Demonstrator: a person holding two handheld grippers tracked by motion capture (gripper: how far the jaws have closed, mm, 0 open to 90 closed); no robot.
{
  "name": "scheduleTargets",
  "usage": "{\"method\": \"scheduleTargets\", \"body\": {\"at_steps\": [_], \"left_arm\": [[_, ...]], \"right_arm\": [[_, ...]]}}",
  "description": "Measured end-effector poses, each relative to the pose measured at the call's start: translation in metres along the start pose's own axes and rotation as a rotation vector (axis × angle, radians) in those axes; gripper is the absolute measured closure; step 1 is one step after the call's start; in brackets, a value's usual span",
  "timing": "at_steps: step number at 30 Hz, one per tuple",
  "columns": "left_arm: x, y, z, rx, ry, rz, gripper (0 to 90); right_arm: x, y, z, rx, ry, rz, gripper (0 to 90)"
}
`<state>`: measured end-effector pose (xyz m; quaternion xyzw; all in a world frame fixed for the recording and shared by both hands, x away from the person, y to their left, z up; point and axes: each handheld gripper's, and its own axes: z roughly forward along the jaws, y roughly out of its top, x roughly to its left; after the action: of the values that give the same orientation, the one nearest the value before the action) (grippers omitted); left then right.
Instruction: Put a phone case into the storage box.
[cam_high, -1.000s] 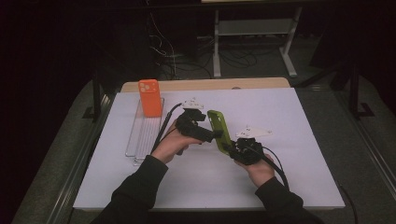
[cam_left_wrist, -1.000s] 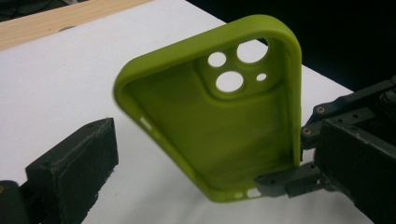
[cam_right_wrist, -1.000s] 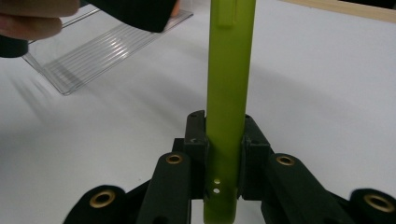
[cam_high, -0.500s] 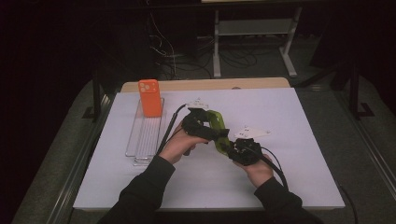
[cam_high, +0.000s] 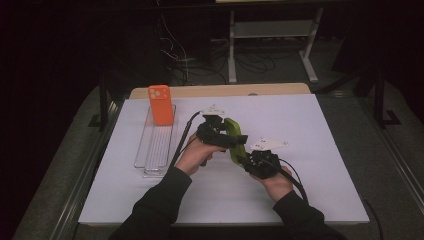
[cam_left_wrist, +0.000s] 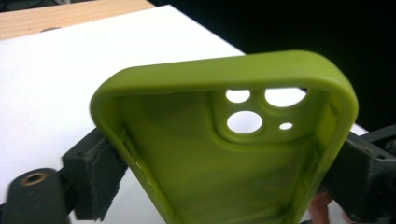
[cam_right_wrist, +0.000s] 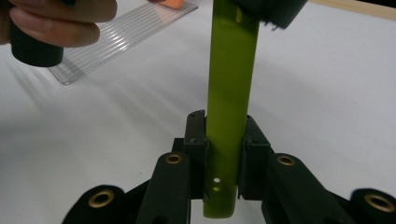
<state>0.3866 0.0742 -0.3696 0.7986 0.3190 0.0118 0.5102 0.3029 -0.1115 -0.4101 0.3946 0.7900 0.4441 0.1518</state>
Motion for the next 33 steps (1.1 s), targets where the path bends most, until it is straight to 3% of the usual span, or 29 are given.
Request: {"method": "scheduleTargets", "body": {"at_steps": [6,8,11,18,25,28,33], "left_arm": [[-0.001,0.001,0.001,0.004,-0.006,0.015,13.5],[0.000,0.002,-0.002,0.010,0.008,0.036,13.8],[0.004,0.004,-0.008,-0.004,0.016,0.016,13.9],[0.015,0.013,-0.030,-0.003,0.069,0.032,13.9],[0.023,0.023,-0.053,-0.006,0.112,0.045,14.0],[0.028,0.028,-0.063,-0.005,0.141,0.052,14.0],[0.035,0.034,-0.078,-0.009,0.180,0.055,14.1]], "right_arm": [[0.000,0.000,0.001,0.011,0.002,-0.014,68.3],[0.001,0.000,0.000,0.015,0.010,-0.012,57.9],[-0.002,-0.001,-0.002,0.018,0.023,-0.011,50.4],[-0.016,-0.006,-0.009,0.047,0.010,-0.005,25.9],[-0.028,-0.013,-0.016,0.066,0.000,-0.004,12.3],[-0.032,-0.021,-0.018,0.083,-0.030,-0.026,7.7],[-0.040,-0.033,-0.025,0.092,-0.029,-0.044,0.8]]}}
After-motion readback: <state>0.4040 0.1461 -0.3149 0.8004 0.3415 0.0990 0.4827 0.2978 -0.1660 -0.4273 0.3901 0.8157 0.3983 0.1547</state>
